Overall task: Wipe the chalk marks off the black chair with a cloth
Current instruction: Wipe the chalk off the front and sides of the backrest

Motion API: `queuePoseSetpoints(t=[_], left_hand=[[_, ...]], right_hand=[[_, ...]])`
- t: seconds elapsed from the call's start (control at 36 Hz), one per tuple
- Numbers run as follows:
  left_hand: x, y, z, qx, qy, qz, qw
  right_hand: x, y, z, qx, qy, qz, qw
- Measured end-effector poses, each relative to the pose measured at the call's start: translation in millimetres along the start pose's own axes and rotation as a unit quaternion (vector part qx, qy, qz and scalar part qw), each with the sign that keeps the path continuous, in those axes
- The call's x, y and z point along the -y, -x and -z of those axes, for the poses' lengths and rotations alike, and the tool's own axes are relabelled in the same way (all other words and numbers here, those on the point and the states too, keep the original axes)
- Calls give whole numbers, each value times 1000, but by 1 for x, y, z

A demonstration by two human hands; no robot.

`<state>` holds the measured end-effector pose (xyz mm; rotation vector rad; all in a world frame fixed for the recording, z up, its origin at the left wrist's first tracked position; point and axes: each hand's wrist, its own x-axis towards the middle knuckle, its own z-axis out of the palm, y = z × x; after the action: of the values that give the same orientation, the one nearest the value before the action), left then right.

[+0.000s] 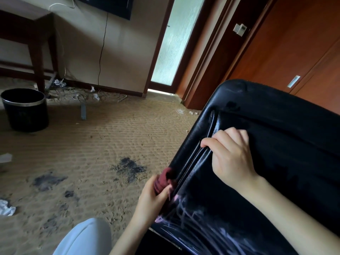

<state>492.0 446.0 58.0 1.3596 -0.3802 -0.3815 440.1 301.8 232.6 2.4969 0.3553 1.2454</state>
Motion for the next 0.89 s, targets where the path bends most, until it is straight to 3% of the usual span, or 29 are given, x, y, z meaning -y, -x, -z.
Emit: queuePoseSetpoints(t=[0.08, 0.17, 0.28, 0.44, 0.53, 0.72, 0.89], left_hand=[[9, 14, 11, 1, -2, 36, 999], [1, 16, 14, 3, -10, 18, 1000], [-50, 4, 8, -42, 31, -66, 996], [-144, -18, -23, 13, 19, -198, 980], [-166, -28, -39, -12, -30, -227, 973], [-178, -35, -65, -126, -127, -247, 952], [-161, -36, -61, -97, -117, -217, 964]], right_hand=[[1, 0, 2, 8, -4, 0, 1000], [1, 0, 4, 16, -6, 1, 1000], [-1, 2, 7, 24, -4, 13, 1000], [-13, 8, 21, 8, -21, 20, 1000], [-23, 8, 30, -9, -29, -4, 1000], [-32, 4, 35, -37, -30, -16, 999], [-34, -5, 32, -63, -39, -27, 997]])
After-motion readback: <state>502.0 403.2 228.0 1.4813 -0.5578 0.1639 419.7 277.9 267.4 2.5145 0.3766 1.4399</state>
